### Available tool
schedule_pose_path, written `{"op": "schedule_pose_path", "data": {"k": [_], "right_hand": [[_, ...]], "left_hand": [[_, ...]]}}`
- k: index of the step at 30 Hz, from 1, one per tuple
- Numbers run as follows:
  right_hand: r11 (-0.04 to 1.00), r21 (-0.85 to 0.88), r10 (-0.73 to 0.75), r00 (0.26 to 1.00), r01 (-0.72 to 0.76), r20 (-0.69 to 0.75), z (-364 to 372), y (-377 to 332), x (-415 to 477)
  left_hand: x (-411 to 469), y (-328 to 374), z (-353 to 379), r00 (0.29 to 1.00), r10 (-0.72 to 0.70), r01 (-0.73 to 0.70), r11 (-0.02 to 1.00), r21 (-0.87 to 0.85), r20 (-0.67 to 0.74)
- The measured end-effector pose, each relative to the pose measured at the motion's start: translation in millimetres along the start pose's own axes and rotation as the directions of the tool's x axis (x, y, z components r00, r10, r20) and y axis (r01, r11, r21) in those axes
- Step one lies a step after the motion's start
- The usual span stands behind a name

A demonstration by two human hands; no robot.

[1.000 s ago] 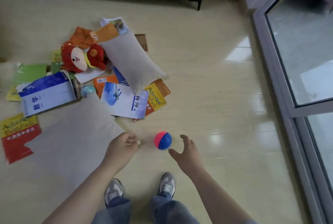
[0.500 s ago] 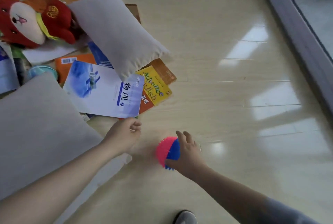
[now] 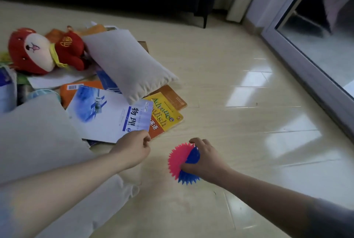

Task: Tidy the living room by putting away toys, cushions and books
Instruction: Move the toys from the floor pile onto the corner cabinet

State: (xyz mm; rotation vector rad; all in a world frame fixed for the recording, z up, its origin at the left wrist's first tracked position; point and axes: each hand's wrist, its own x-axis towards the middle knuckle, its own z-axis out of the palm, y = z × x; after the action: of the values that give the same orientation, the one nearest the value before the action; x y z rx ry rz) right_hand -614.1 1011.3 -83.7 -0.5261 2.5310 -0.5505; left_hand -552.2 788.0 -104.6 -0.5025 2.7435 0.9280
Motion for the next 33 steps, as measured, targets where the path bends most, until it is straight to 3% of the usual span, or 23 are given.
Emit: {"op": "schedule_pose_path", "data": {"k": [10, 17, 21, 26, 29, 33], "right_hand": [[0.98, 0.129, -0.119, 0.962, 0.154, -0.244, -7, -63, 56], [0.943, 0.189, -0.224, 0.941, 0.275, -0.253, 17, -127, 102], [0.931, 0.207, -0.246, 0.936, 0.3, -0.251, 36, -149, 120], [0.906, 0.255, -0.275, 0.927, 0.338, -0.255, 58, -177, 147], [0.901, 0.262, -0.278, 0.923, 0.347, -0.264, 64, -193, 166], [0.886, 0.271, -0.301, 0.91, 0.377, -0.285, 70, -207, 184]], "left_hand": [[1, -66, -72, 0.945, -0.17, 0.161, 0.985, -0.055, -0.279], [6, -131, -122, 0.821, -0.331, 0.276, 0.943, -0.184, -0.465], [18, -157, -141, 0.748, -0.41, 0.316, 0.911, -0.264, -0.522], [45, -190, -157, 0.714, -0.375, 0.307, 0.927, -0.217, -0.591], [69, -214, -164, 0.671, -0.453, 0.359, 0.891, -0.277, -0.587], [97, -237, -163, 0.668, -0.521, 0.447, 0.852, -0.274, -0.532]]}}
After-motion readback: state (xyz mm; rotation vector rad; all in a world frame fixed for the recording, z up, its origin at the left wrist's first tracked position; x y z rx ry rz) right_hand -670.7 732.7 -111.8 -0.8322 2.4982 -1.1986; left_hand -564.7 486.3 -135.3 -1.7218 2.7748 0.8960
